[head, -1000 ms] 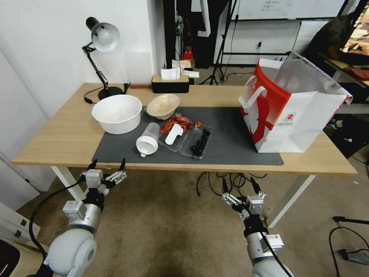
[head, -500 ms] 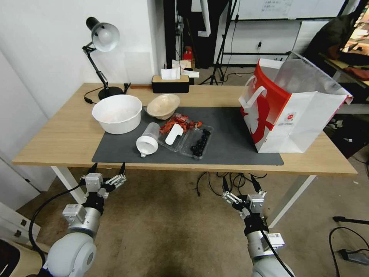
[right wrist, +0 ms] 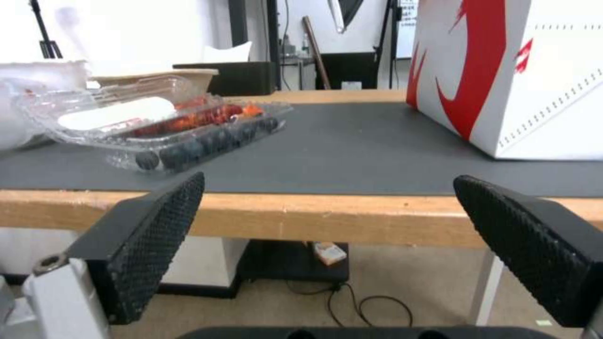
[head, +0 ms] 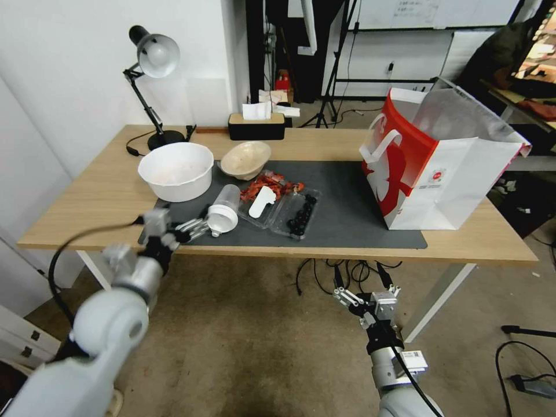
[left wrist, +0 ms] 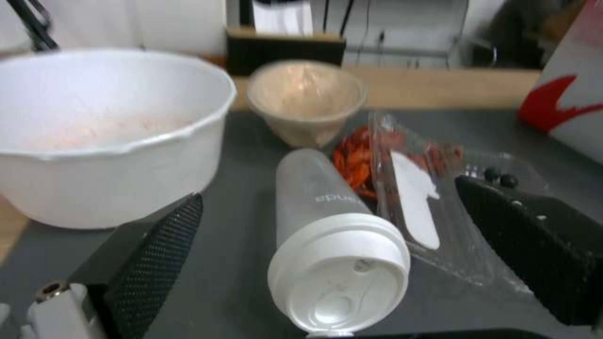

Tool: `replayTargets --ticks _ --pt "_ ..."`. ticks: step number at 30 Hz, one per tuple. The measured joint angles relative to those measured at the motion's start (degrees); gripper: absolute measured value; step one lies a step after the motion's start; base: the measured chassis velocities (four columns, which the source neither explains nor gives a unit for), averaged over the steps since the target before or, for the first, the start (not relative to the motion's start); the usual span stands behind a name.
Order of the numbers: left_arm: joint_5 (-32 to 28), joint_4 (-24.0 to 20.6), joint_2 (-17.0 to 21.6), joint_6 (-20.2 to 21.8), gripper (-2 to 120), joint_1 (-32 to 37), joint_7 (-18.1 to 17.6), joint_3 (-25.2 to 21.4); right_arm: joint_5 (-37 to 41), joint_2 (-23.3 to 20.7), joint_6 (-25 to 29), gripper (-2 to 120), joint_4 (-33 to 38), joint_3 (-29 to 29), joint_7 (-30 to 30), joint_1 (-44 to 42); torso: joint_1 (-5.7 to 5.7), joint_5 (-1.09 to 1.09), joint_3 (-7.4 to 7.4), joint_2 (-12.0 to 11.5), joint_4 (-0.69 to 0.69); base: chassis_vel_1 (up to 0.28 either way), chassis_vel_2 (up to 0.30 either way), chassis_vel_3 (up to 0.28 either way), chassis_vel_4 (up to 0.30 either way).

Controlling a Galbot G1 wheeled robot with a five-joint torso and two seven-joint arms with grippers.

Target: Pick up the trash from the table and place it into the takeout bag.

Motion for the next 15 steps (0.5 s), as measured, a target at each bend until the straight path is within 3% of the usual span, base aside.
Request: replayTargets --ticks 2,3,6,15 --pt "-6.7 2.8 3.9 5.5 100 -6.7 -3.0 2.7 -0.1 -0.2 -0.1 100 0.2 0.1 0.1 -0.2 0.0 -0.01 0.01 0.0 0.0 0.0 0.0 0.0 0.0" --pt "-6.7 2.8 3.9 5.5 100 -6.7 -3.0 2.7 -0.1 -0.2 -0.1 100 0.2 0.1 0.1 -0.2 0.0 -0.01 0.01 0.0 0.0 0.0 0.0 0.0 0.0" --pt "-14.3 6.6 8.5 9.7 100 -16.0 -6.4 7.1 -0.2 -0.2 -0.3 100 0.3 0.2 0.1 -0.4 0.0 -0.01 0.01 0.0 0.0 0.0 0.0 0.0 0.0" --pt "-25.6 10.8 12.0 12.0 100 -27.4 -10.6 14.3 -0.6 0.0 -0.6 100 0.4 0.3 0.3 -0.7 0.0 0.01 0.01 0.0 0.01 0.0 0.0 0.0 0.0"
